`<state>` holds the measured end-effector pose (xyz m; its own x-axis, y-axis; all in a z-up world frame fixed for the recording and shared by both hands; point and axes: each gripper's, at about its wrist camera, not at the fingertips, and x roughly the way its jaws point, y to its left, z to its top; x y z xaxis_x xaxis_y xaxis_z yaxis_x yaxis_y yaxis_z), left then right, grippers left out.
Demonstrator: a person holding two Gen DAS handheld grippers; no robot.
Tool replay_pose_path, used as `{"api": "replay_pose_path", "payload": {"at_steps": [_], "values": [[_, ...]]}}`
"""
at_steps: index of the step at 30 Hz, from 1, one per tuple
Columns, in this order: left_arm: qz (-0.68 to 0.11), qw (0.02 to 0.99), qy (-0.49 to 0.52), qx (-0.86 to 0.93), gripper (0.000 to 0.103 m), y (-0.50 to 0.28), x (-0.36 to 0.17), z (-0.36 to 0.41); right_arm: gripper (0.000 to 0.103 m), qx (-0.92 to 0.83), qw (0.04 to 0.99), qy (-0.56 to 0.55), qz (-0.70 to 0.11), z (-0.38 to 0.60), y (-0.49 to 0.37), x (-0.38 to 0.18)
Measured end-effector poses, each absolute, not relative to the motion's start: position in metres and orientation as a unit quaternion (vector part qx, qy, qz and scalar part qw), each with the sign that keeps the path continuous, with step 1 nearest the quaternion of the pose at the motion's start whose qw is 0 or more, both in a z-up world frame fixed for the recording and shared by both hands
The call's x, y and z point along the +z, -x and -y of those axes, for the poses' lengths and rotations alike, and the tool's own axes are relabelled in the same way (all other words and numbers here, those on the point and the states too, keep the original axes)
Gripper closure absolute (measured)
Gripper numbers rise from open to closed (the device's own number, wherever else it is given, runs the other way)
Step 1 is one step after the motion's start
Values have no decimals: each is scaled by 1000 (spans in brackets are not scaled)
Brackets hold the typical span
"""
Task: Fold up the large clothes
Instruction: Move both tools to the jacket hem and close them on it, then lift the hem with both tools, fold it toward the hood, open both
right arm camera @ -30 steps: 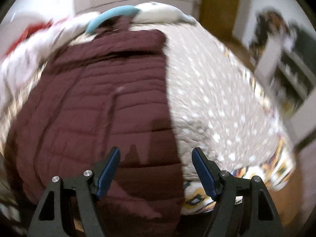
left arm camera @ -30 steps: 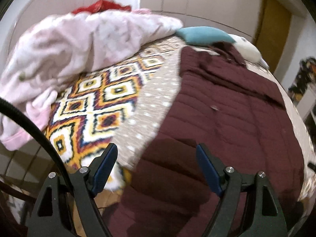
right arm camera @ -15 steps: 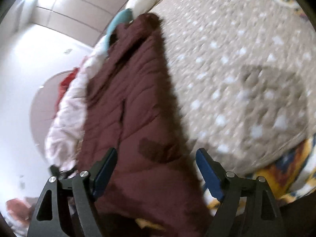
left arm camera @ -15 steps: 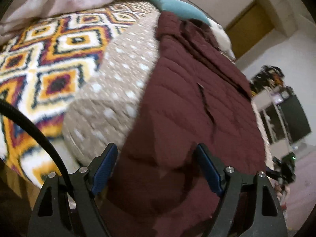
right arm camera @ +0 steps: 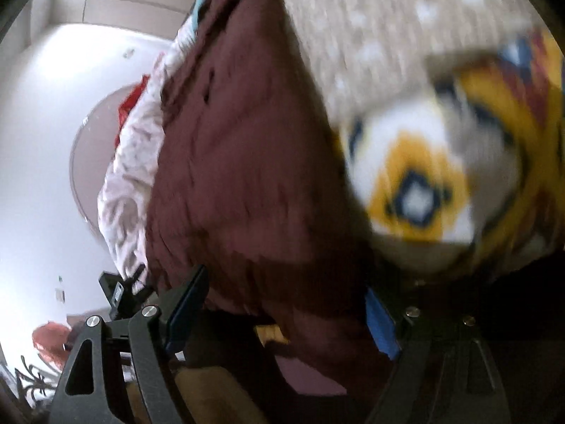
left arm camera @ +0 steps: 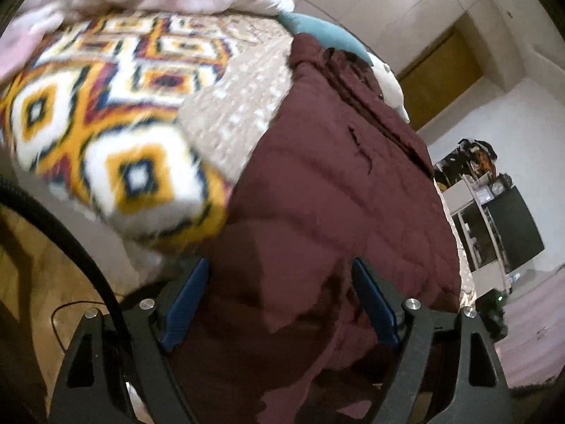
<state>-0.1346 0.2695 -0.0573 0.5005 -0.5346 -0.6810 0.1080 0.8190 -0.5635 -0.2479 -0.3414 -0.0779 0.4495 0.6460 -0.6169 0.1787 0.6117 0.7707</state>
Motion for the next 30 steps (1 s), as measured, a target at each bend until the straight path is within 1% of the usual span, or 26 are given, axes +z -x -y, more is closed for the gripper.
{"api": "replay_pose_path", "payload": {"at_steps": [4,7,10,17,19,20,21,22,24,25,28,30], "values": [[-478,825,234,-190,20,143,-76,-273,16,157,741,-389,-525,331,255,-87],[-470,830,230,-193,20,150,-77,-269,16,162,722,-367,-564,317,261,-103],[-468,832,222,-198,19,152,-76,-259,16,167,715,-343,-586,299,267,-115],[-479,832,212,-184,19,154,-80,-246,17,164,729,-330,-577,293,269,-108],[-481,834,206,-176,20,153,-80,-244,21,165,729,-329,-576,293,269,-106],[-485,834,200,-170,23,153,-79,-243,24,167,730,-326,-577,289,268,-105],[-493,832,193,-165,37,152,-79,-242,33,169,732,-319,-578,285,268,-102],[-501,829,187,-162,59,152,-79,-241,44,171,733,-312,-580,281,267,-98],[-510,824,189,-161,73,154,-76,-244,54,176,739,-292,-581,276,271,-88],[-506,823,197,-166,78,156,-72,-246,59,182,742,-284,-580,272,271,-81],[-492,830,201,-168,82,164,-49,-245,67,207,749,-277,-564,268,276,-55],[-488,834,196,-170,82,167,-34,-242,69,228,756,-277,-547,266,278,-32]]}}
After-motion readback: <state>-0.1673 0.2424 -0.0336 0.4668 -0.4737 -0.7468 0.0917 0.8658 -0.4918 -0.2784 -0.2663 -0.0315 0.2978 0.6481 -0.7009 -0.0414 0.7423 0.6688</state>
